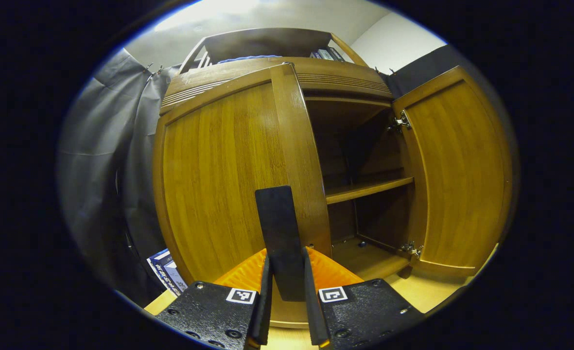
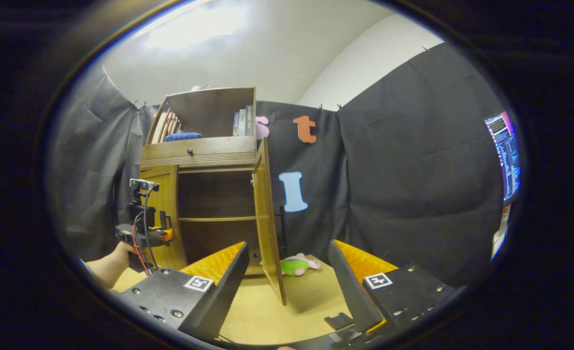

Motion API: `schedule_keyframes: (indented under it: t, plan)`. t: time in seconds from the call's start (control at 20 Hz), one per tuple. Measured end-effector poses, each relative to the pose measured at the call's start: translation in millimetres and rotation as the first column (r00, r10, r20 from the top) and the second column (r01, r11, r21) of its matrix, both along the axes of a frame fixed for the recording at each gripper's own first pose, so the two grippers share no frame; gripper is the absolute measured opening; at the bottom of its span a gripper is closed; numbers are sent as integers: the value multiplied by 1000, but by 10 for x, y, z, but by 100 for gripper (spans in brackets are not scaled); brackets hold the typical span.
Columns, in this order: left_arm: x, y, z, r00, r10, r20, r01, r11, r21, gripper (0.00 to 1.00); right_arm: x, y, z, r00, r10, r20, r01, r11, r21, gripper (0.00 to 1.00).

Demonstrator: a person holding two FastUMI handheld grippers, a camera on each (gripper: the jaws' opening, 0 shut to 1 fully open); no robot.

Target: Open the right door of the double-door shoe cabinet with the right hand, and open the left door with the left hand.

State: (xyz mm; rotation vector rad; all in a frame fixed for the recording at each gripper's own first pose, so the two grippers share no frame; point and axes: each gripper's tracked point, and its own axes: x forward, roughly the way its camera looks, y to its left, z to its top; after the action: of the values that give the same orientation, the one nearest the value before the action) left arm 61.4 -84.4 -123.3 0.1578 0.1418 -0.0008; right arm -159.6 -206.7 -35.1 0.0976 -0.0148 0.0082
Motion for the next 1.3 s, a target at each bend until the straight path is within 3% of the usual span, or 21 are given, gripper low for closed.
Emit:
schedule_keyframes:
  t: [0.15,0.2,0.3,0.45,0.6,0.9,1.0,1.05,1.3]
  plan:
    - [-200,66,18,1000,-5,-2,5,1000,10,34,6,39,-8,1000,3,0,-3,1000,-5,100]
    - [-263,90,26,1000,-5,-4,5,1000,13,33,10,51,-10,1000,5,0,-5,1000,-3,95]
    - [-356,136,9,1000,-3,-4,3,1000,13,33,3,76,-33,1000,6,-2,-6,1000,-1,95]
    - [-481,205,-25,1000,-7,-21,7,1000,12,33,15,77,-129,1000,-3,-21,3,1000,-9,100]
    - [-606,264,-78,999,-14,-41,15,1000,17,33,8,126,-159,1000,3,-28,-3,1000,-15,95]
    - [-788,408,-17,998,-8,-58,9,1000,13,34,17,115,-187,1000,-1,-24,1,1000,-5,95]
    - [-857,474,5,998,5,-58,-3,999,37,34,13,101,-204,1000,-3,-26,3,1000,-3,95]
    - [-888,508,7,998,12,-59,-9,999,43,29,24,107,-201,1000,-4,-26,4,1000,-3,97]
    - [-1043,693,49,998,39,-50,-37,998,55,31,-6,198,-162,1000,13,-17,-13,1000,-13,97]
